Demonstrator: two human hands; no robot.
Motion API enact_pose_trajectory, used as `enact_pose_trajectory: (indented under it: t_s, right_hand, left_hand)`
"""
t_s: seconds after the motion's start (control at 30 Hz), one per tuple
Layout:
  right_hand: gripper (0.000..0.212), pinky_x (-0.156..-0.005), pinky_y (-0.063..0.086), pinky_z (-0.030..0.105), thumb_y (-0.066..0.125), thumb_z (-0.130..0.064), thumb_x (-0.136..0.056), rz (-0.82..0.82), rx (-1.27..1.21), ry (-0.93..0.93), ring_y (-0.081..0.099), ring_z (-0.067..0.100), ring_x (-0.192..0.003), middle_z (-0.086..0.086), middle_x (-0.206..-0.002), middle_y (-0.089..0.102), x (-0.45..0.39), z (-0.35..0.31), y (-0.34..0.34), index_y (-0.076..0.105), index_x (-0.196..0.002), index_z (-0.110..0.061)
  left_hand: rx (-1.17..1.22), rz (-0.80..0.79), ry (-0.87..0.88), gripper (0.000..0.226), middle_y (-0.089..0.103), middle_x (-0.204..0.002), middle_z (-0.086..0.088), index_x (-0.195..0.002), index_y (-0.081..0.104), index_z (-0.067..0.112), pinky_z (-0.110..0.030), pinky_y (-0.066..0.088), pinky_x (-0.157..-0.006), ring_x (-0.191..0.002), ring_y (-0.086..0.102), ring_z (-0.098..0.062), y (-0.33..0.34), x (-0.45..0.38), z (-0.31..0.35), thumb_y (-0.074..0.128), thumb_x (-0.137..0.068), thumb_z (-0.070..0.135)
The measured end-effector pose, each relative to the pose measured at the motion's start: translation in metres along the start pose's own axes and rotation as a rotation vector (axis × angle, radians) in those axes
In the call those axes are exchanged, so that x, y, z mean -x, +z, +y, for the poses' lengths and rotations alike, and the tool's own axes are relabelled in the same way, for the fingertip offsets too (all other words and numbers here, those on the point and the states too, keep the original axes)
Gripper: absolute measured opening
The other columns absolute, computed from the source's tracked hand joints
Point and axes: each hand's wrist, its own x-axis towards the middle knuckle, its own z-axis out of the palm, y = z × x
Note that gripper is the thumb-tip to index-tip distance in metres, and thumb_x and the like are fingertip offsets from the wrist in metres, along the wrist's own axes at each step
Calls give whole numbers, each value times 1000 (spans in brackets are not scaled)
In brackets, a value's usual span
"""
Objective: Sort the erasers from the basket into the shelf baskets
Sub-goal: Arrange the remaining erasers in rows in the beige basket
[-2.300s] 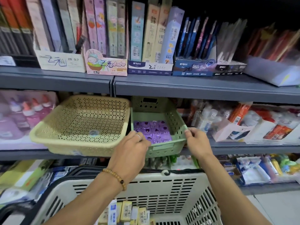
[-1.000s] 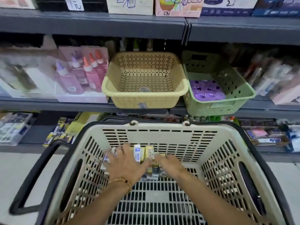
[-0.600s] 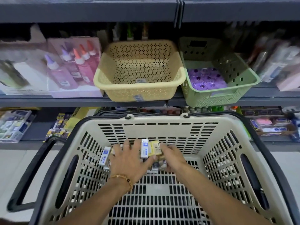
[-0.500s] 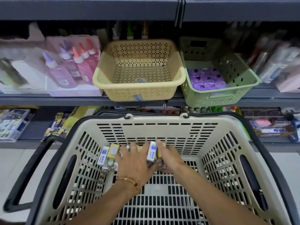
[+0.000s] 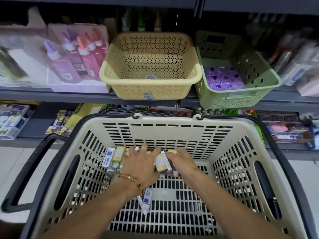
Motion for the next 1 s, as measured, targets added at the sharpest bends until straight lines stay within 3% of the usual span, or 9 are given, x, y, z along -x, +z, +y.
enact_pose_trajectory:
  t_s: [0.13,0.2,0.3,0.47,0.57,0.67,0.8,0.87,1.0]
  right_hand:
    - [15,-49,50,26,62,-16,-89,-57,-4,26,65,19,-66,9,-87,68,5,-3,-10,60,-103,-11]
    - [17,-49,50,26,61,-16,-89,-117,-70,51,64,18,-66,10,-87,66,7,-5,-17,62,-104,-7]
    - [16,-45,49,26,58,-18,-91,-206,-202,82,61,16,-61,9,-80,66,8,-8,-27,63,-101,-6]
    - [23,-42,47,22,61,-24,-91,-237,-320,140,62,17,-63,12,-85,69,11,-10,-33,64,-105,-6]
    - [22,-43,46,22,67,-27,-88,-243,-308,104,61,16,-63,9,-85,70,15,-13,-36,69,-101,-10]
    - [25,-43,49,22,75,-25,-75,-284,-318,87,61,18,-68,11,-89,68,21,-17,-39,70,-97,-13]
    - [17,-45,53,25,73,-19,-69,-336,-427,66,63,22,-71,14,-94,65,31,-25,-38,78,-86,-19]
    - [20,-44,52,25,76,-20,-68,-367,-455,27,64,24,-75,12,-91,67,39,-33,-34,78,-88,-20]
    - [65,-39,44,23,90,-20,-56,-355,-406,-68,56,24,-72,12,-90,62,56,-56,-19,65,-116,-14]
  left_hand:
    - [68,-79,37,61,44,-137,-6,-126,38,40,-43,47,-91,-124,41,-38,-11,-11,-7,58,-72,63]
    - [202,-83,38,61,51,-122,0,-121,43,43,-35,45,-80,-113,49,-29,-17,-12,-19,63,-66,63]
    - [307,-30,6,49,45,-96,9,-108,44,43,-28,40,-64,-93,54,-19,-19,-7,-29,67,-66,54]
    - [266,-23,50,55,53,-112,0,-129,40,44,-34,47,-78,-106,54,-27,-16,-2,-21,65,-79,41]
    - [433,-21,23,48,49,-93,4,-119,50,40,-28,38,-67,-93,53,-23,-19,-5,-20,64,-78,19]
    - [530,-33,-2,41,51,-87,5,-107,53,36,-26,38,-60,-81,53,-20,-23,-5,-24,66,-75,13]
    - [823,-92,-96,44,58,-81,3,-106,53,34,-17,39,-40,-47,51,-6,-36,0,-34,72,-75,9]
    - [997,-119,-116,42,59,-82,-2,-106,57,29,-20,43,-46,-51,50,-8,-50,5,-39,74,-75,8]
    - [1392,-84,-231,60,62,-98,-2,-112,46,39,-29,49,-62,-78,59,-16,-89,18,-45,76,-74,4]
